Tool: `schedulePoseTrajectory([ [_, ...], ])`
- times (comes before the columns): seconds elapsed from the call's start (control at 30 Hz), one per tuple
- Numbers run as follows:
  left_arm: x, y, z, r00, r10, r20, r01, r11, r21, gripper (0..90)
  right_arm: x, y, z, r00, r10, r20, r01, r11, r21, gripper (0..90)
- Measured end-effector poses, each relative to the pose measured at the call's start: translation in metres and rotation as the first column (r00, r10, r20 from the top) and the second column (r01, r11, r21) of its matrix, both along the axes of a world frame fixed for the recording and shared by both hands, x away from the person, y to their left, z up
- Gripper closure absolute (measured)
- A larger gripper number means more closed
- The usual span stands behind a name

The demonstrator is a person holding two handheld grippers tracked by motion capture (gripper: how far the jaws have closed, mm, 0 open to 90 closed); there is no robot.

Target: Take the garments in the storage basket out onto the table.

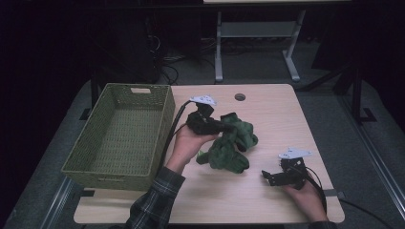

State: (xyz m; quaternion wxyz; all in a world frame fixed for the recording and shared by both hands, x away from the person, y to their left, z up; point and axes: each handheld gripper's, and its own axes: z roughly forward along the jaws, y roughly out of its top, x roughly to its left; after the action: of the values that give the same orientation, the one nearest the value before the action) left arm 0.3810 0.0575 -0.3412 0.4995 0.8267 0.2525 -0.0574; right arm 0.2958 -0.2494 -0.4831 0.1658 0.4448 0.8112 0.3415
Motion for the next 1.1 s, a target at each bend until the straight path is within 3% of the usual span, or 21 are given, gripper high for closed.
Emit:
schedulePoseTrajectory([
  [0.23, 0.002, -0.016, -0.031, 0.9983, -0.013, -0.057, 0.014, 0.9997, 0.022, 87.7, 0.000, 0.000, 0.000, 1.0000, 0.002, -0.001, -0.002, 1.000, -0.002, 2.1],
  [0.57, 0.014, -0.027, -0.073, 0.9955, 0.004, -0.094, 0.005, 0.9960, 0.089, 87.3, 0.000, 0.000, 0.000, 1.0000, 0.006, 0.000, -0.006, 1.000, -0.005, 2.1],
  [0.8, 0.021, -0.033, -0.098, 0.9964, 0.011, -0.084, 0.004, 0.9829, 0.184, 85.8, 0.000, 0.000, 0.000, 1.0000, 0.007, -0.001, -0.007, 1.000, -0.002, 2.1],
  [0.87, 0.021, -0.035, -0.104, 0.9963, 0.013, -0.085, 0.004, 0.9813, 0.193, 84.8, 0.000, 0.000, 0.000, 1.0000, 0.007, -0.001, -0.007, 1.000, -0.002, 2.1],
  [0.97, 0.021, -0.034, -0.104, 0.9972, 0.016, -0.073, -0.001, 0.9814, 0.192, 77.6, 0.000, 0.000, 0.000, 1.0000, 0.007, 0.000, -0.007, 1.000, -0.001, 2.1],
  [1.1, 0.016, -0.030, -0.090, 0.9986, 0.024, -0.048, -0.015, 0.9827, 0.185, 54.1, 0.000, 0.000, 0.000, 1.0000, 0.007, 0.000, -0.007, 1.000, -0.002, 2.1],
])
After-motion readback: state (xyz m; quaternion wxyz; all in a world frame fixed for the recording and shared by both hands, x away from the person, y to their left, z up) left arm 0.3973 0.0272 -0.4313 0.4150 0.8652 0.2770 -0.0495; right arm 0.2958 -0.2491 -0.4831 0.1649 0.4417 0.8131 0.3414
